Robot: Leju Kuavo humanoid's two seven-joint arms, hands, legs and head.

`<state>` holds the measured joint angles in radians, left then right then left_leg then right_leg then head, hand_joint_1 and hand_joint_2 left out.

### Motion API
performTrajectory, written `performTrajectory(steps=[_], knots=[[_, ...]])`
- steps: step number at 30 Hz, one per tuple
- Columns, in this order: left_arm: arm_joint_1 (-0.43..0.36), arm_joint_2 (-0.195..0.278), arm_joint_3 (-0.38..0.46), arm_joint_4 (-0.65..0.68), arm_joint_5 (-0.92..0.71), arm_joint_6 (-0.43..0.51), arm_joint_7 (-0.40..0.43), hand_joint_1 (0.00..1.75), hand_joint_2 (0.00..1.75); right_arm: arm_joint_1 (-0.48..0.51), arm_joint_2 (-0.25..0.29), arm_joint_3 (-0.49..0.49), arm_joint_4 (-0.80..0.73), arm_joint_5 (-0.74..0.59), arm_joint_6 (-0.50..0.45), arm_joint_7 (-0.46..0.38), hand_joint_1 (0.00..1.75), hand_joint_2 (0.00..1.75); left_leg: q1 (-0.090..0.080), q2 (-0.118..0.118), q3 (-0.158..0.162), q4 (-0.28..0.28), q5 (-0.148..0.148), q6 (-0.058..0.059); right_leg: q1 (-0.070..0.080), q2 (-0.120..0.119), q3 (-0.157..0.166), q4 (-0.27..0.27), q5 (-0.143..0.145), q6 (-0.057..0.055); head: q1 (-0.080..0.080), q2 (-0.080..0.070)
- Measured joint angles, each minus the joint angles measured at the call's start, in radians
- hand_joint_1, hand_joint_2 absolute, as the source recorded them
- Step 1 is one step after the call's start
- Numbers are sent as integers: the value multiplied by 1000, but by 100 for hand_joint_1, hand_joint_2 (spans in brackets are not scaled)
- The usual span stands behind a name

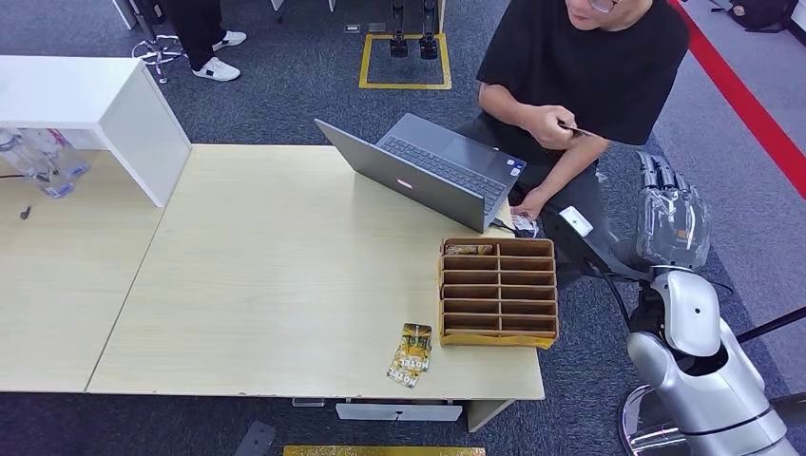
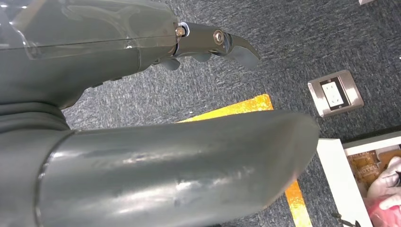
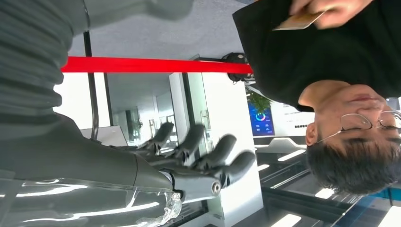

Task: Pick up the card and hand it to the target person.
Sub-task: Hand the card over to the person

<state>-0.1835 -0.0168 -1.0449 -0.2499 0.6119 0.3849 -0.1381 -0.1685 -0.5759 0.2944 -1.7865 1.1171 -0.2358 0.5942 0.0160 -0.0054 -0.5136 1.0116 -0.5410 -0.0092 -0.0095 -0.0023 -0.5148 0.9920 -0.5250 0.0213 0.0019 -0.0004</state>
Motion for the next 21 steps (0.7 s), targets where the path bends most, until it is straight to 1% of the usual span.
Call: performTrajectory(steps=[6, 10, 12, 14, 18, 21], knots=[[-1, 0, -1, 0, 0, 0, 0, 0, 0, -4, 3, 8, 8, 0, 0, 0, 0, 175, 0, 0, 0, 0, 0, 0, 0, 0, 0, 0, 0, 0, 0, 0], [-2, 0, -1, 0, 0, 0, 0, 0, 0, -6, 10, 13, 15, -2, -6, 0, 0, 0, 0, 0, 0, 0, 0, 0, 0, 0, 0, 0, 0, 0, 0, 0], [-2, 0, -1, 0, 0, 2, 0, 0, 0, -5, 13, 13, 16, -6, -22, 0, 0, 87, 0, 0, 0, 0, 0, 0, 0, 0, 0, 0, 0, 0, 0, 0], [-1, 0, -1, 0, 1, 4, -1, 0, 0, 2, 18, 13, 15, -15, -58, -2, 0, 175, 0, 0, 0, 0, 0, 0, 0, 0, 0, 0, 0, 0, 0, 0], [7, 0, -1, 0, 15, 14, -13, 0, 0, 41, 41, 14, 1, -46, -162, -22, 0, 175, 0, 0, -1, 0, 0, 0, 0, 0, -1, 0, 0, 0, 0, 0], [16, 1, 0, 0, 30, 25, -26, 0, 0, 82, 75, 20, -7, -114, -233, -59, 0, 175, 0, 0, -1, 0, 0, 0, 0, 0, -1, 0, 0, 0, 0, 0]])
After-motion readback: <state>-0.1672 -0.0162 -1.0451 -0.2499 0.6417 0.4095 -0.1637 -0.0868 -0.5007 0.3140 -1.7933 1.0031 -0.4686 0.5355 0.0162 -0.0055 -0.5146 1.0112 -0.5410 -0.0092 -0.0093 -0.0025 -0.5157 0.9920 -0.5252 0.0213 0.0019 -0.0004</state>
